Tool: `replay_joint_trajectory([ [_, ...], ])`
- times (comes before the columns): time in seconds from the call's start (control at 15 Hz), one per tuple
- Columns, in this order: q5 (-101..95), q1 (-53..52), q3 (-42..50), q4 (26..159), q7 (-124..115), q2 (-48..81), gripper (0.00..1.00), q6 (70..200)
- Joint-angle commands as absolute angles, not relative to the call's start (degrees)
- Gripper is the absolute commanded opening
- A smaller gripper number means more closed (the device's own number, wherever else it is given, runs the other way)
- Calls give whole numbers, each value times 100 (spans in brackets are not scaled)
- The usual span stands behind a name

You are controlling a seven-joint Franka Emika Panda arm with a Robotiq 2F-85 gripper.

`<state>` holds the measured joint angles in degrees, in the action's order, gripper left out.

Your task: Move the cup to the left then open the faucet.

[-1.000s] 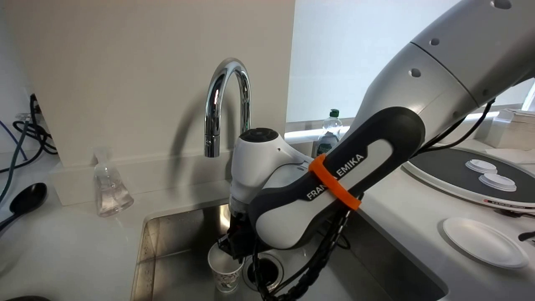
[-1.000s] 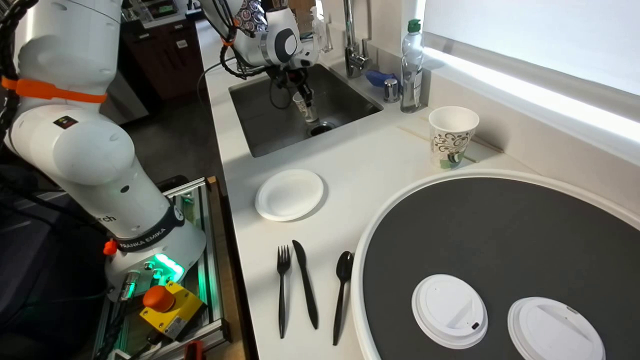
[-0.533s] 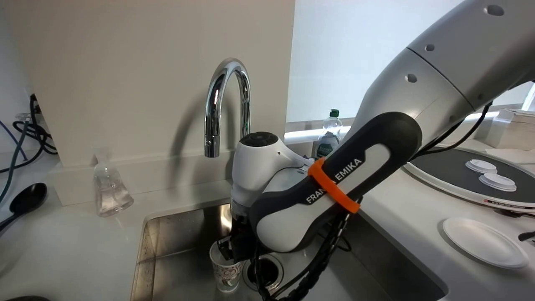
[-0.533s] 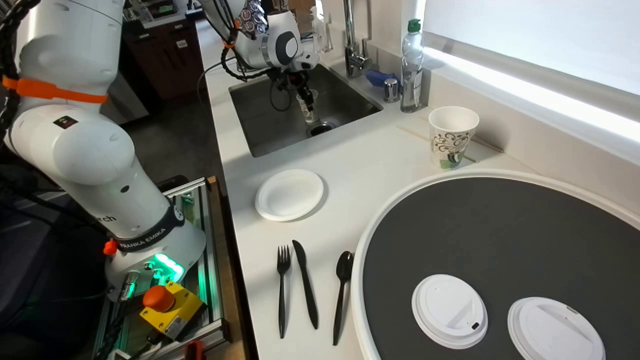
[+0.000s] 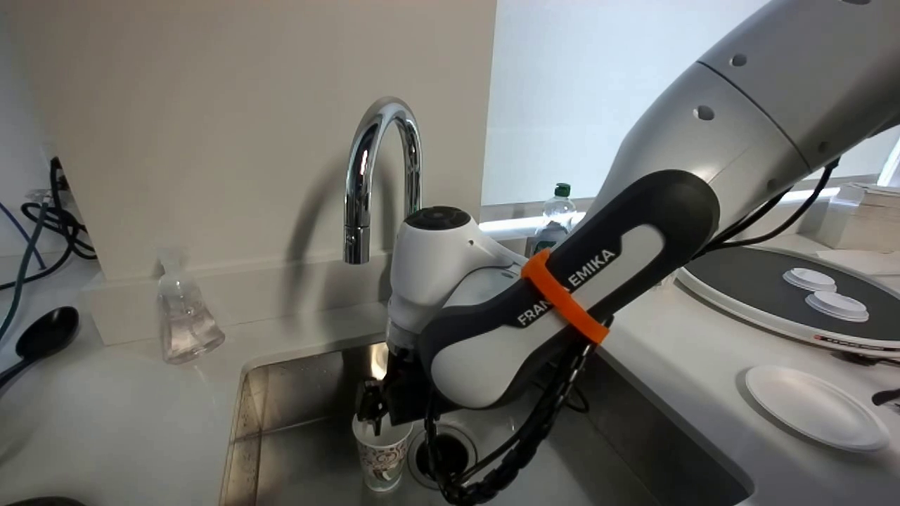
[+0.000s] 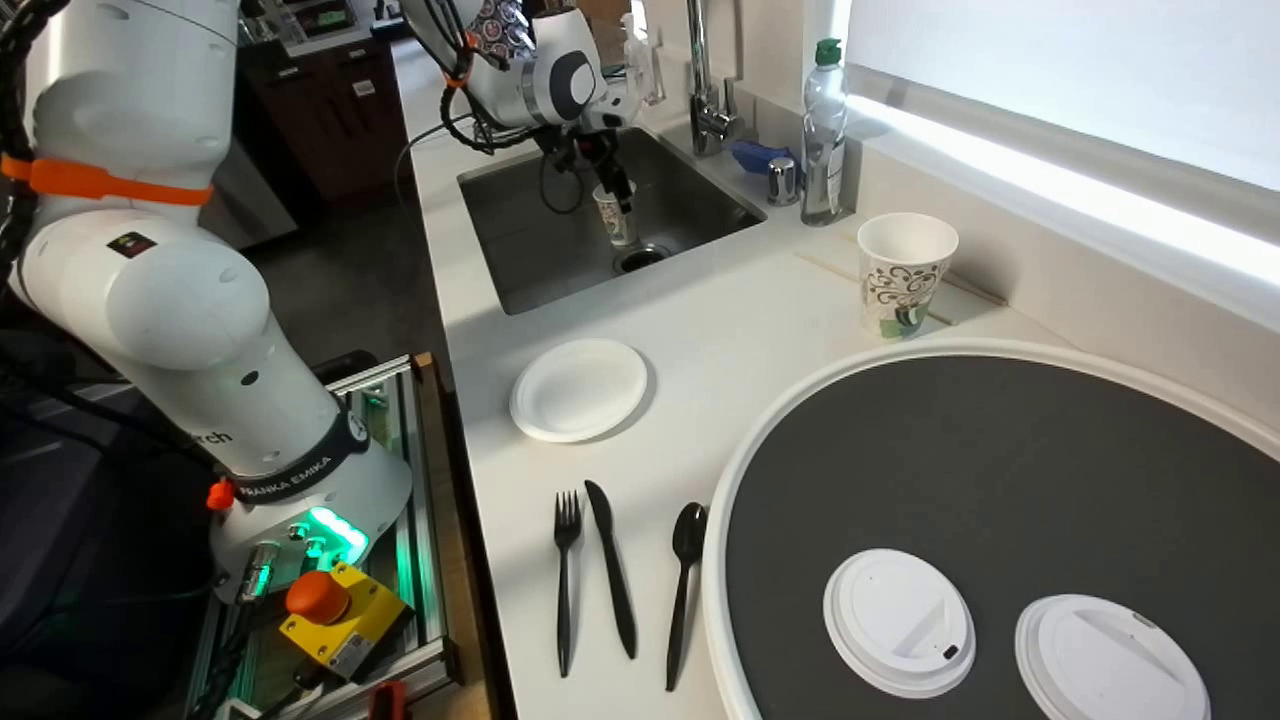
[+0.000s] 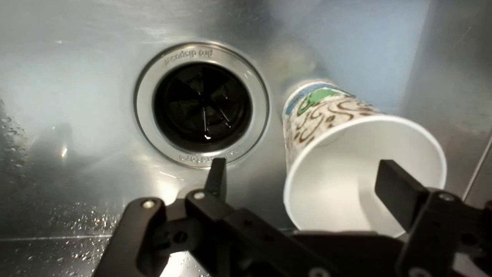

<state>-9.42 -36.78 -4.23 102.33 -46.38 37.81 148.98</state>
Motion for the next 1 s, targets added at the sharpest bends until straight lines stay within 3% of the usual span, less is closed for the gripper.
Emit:
replay_joint_trajectory([
  [0.0, -858, -3769, -325, 10486, -4826, 3464, 100, 14957],
  [0.53, -1119, -3806, -129, 11484, -5444, 2465, 100, 15161],
  [0.6, -1008, -3658, -297, 10834, -5132, 2939, 100, 14917],
  [0.93, -1056, -3624, -302, 11262, -5283, 2565, 100, 14944],
])
